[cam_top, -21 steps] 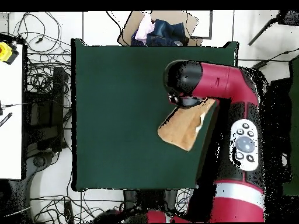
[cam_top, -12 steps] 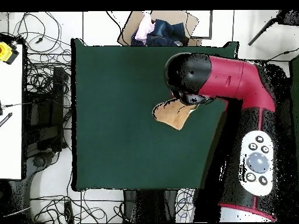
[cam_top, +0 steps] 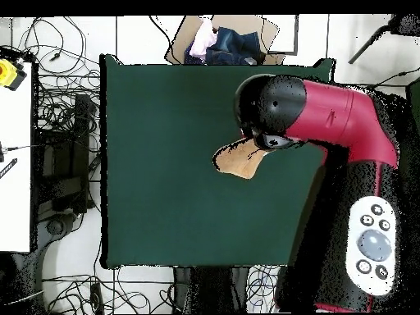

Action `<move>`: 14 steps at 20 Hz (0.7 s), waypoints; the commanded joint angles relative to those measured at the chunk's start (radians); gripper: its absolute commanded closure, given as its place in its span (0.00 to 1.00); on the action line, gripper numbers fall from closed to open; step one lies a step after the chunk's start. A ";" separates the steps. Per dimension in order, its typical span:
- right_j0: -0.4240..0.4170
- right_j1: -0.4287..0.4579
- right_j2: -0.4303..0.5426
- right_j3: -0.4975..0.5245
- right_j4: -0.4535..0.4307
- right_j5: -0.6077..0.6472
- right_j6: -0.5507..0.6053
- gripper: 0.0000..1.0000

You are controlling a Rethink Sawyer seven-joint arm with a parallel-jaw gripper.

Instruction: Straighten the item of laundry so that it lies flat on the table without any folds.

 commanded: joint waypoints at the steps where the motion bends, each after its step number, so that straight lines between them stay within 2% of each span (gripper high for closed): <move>1: -0.001 -0.067 0.051 0.080 0.060 0.151 0.057 1.00; 6: 0.002 -0.108 0.048 -0.011 0.069 0.350 0.043 1.00; 14: 0.002 -0.082 0.076 -0.241 0.039 0.652 0.057 1.00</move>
